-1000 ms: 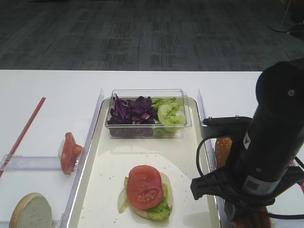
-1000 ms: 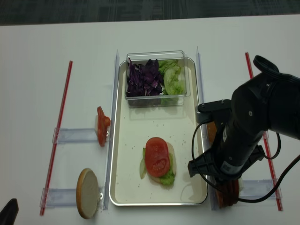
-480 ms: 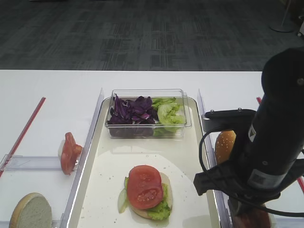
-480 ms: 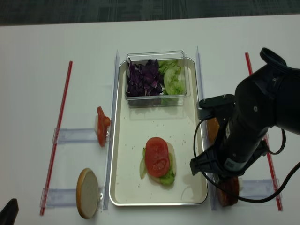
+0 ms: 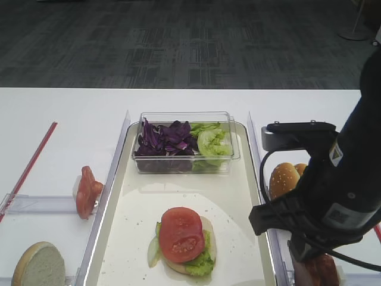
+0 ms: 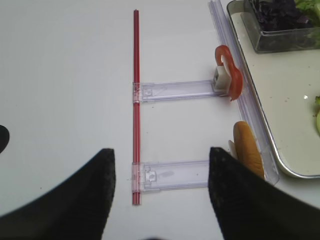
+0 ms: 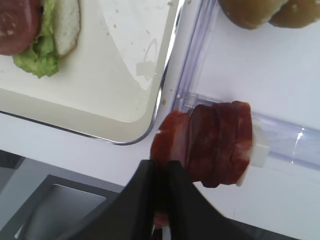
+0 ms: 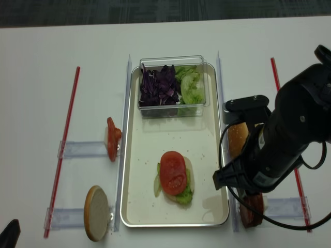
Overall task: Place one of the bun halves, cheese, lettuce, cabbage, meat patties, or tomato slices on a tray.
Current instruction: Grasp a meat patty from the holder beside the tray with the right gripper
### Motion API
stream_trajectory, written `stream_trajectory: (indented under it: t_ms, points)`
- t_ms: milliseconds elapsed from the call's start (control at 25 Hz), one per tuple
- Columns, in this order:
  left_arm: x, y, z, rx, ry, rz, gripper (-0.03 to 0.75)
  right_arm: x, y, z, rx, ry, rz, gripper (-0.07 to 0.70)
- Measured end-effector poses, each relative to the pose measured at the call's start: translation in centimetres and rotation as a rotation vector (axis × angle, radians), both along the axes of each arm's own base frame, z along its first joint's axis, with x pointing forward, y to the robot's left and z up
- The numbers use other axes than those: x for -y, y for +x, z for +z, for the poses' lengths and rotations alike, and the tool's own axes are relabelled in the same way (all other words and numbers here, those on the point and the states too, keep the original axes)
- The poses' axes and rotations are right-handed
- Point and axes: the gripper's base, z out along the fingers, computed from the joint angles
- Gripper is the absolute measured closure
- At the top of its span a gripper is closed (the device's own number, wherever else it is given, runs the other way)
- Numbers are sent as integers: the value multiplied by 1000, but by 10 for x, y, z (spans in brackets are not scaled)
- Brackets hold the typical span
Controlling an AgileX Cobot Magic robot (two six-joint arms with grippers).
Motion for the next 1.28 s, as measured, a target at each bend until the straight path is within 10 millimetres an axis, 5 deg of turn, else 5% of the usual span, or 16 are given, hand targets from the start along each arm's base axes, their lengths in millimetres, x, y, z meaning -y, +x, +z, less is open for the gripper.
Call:
stream_trajectory:
  t_ms: [600,1280]
  points:
    - [0,0,0,0,0,0,335,1,-3,5,6,17,5,553]
    - [0,0,0,0,0,0,335,-20,11,35,108,196,67,561]
